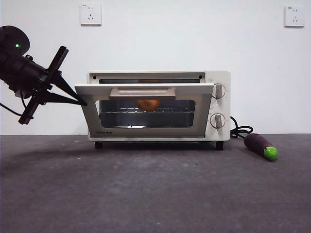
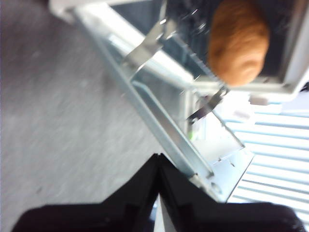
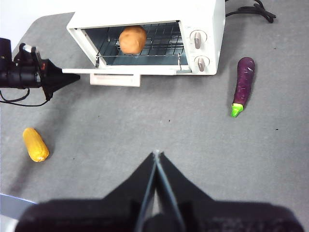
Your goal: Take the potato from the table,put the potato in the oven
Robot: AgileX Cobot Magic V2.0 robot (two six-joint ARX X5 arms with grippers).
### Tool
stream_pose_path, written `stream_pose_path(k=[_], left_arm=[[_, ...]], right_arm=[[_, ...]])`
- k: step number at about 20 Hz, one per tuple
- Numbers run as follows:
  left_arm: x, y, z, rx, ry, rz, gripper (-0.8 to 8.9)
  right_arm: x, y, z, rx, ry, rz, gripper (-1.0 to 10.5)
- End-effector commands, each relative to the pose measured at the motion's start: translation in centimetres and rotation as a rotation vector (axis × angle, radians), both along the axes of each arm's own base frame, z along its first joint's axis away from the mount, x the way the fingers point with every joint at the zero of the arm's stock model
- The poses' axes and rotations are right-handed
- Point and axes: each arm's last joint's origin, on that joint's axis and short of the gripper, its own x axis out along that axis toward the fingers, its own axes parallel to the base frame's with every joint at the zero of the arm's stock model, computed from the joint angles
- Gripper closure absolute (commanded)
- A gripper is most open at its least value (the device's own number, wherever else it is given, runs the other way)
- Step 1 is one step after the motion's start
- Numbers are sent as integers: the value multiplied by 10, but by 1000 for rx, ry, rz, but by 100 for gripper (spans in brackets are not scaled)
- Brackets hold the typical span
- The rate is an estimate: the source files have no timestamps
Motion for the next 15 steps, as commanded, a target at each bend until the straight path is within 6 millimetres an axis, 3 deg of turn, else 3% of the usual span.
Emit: stream_pose_path(k=[1, 15], left_arm=[[5, -1, 0, -51, 13, 26, 820], [18, 0, 16, -108, -75, 162, 820]], right_arm=[[-1, -1, -3, -14, 21, -4, 949], [-1, -1, -3, -16, 19, -3, 949]])
